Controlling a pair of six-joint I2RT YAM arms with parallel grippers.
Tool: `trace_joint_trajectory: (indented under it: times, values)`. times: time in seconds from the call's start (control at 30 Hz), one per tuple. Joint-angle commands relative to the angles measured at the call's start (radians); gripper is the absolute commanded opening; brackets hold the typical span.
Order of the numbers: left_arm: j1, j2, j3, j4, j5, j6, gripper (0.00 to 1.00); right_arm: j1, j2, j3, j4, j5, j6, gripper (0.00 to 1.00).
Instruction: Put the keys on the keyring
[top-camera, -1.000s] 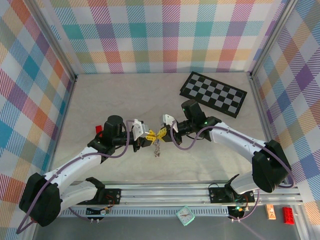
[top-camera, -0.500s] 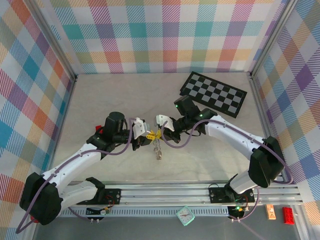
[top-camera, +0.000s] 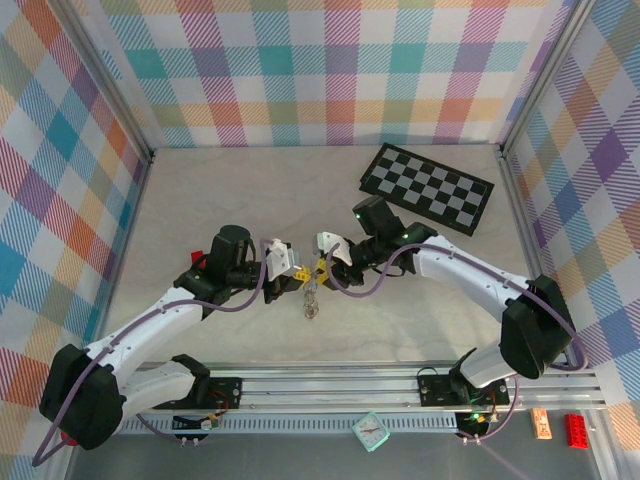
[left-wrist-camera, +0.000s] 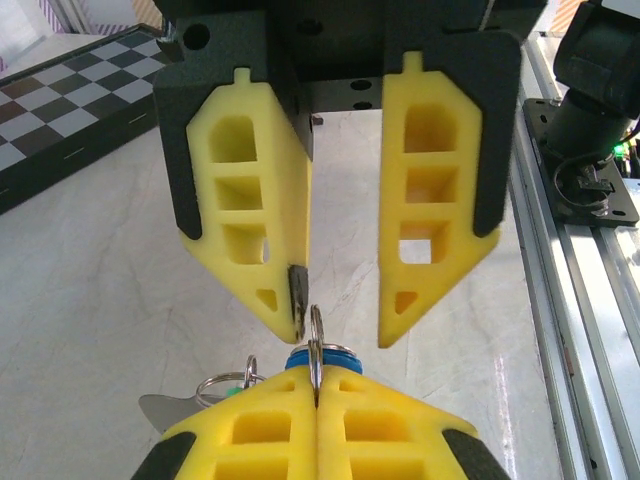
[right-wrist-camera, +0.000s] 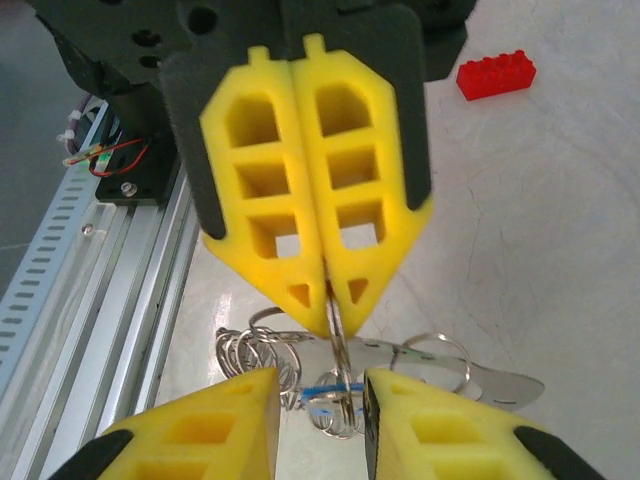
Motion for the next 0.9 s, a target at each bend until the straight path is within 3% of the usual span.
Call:
trace_joint_trajectory:
  times: [0.0,0.27,0.6,0.87]
  values:
    - [-0.008,-0.024,-0.012,0.057,0.046,0.01,0.0,-0.004,-0.014,-0.021,0.057,-0.06,0.032,0.28]
    - [-0.008,-0.026,-0.014,0.054,0.049,0.018,0.0,-0.003,-0.018,-0.03,0.059,-0.048,0.035,0.2]
    - [-0.008,-0.029,-0.007,0.03,0.047,0.032,0.0,-0.006,-0.039,-0.041,0.029,-0.009,0.025,0.19]
    - [-0.008,-0.03,-0.003,0.018,0.048,0.039,0.0,-0.006,-0.041,-0.043,0.037,-0.004,0.031,0.08]
